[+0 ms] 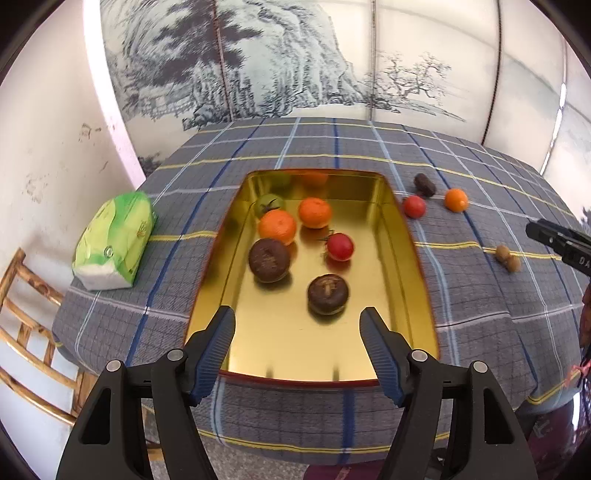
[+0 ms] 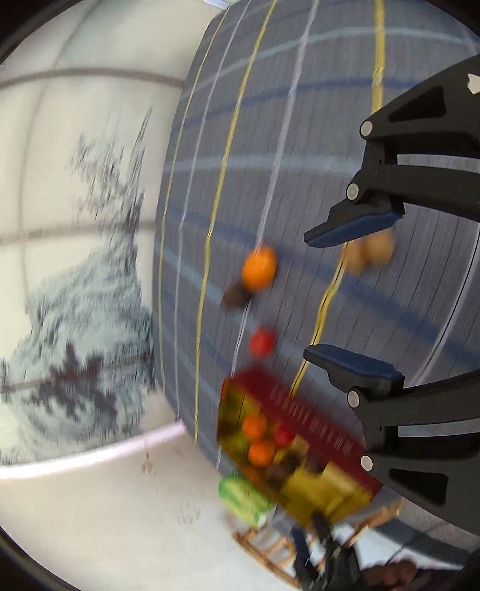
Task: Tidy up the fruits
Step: 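Move the left gripper to the loose fruits and grasp a red tomato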
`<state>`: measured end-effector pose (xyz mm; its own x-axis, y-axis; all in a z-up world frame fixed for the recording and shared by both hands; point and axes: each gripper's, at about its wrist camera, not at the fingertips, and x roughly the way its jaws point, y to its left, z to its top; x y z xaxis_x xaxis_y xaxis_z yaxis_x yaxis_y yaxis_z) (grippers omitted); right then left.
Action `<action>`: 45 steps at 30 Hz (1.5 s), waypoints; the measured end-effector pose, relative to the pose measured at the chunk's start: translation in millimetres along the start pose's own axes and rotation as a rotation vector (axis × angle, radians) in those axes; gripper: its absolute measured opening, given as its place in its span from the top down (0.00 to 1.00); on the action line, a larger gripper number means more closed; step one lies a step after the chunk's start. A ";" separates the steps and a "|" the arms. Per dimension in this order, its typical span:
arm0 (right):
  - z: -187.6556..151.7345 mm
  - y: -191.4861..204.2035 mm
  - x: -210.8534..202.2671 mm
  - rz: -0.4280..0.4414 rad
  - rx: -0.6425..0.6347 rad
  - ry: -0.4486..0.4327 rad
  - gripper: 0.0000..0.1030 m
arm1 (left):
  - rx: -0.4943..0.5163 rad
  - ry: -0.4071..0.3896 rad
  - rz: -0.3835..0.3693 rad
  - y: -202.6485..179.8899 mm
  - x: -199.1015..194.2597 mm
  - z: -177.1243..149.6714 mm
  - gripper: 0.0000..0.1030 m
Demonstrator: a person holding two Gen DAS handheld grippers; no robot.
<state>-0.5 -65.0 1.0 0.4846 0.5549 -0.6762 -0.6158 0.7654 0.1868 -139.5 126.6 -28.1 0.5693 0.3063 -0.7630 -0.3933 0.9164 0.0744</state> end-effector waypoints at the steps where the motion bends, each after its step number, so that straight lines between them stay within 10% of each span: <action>1: -4.9 -10.0 -1.4 -0.023 0.010 0.002 0.49 | 0.010 -0.002 0.000 -4.0 -1.7 1.3 0.31; 11: -50.5 -102.7 0.0 -0.143 0.177 0.062 0.48 | 0.131 0.003 -0.069 -60.2 -14.1 17.0 0.29; 20: -64.2 -123.7 -1.6 -0.064 0.246 0.039 0.47 | 0.266 0.062 -0.227 -126.5 -4.6 71.7 0.31; 33: -69.0 -130.3 -13.4 0.095 0.278 -0.029 0.40 | 0.497 0.182 -0.231 -192.6 92.6 142.6 0.53; 45: -68.7 -126.4 -15.6 0.153 0.260 -0.037 0.37 | 0.479 0.350 -0.205 -175.0 176.3 152.6 0.55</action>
<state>27.1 -192.8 -61.1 0.4234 0.6781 -0.6007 -0.5060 0.7270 0.4640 139.9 59.5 -77.6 0.2966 0.0834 -0.9514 0.1125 0.9862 0.1215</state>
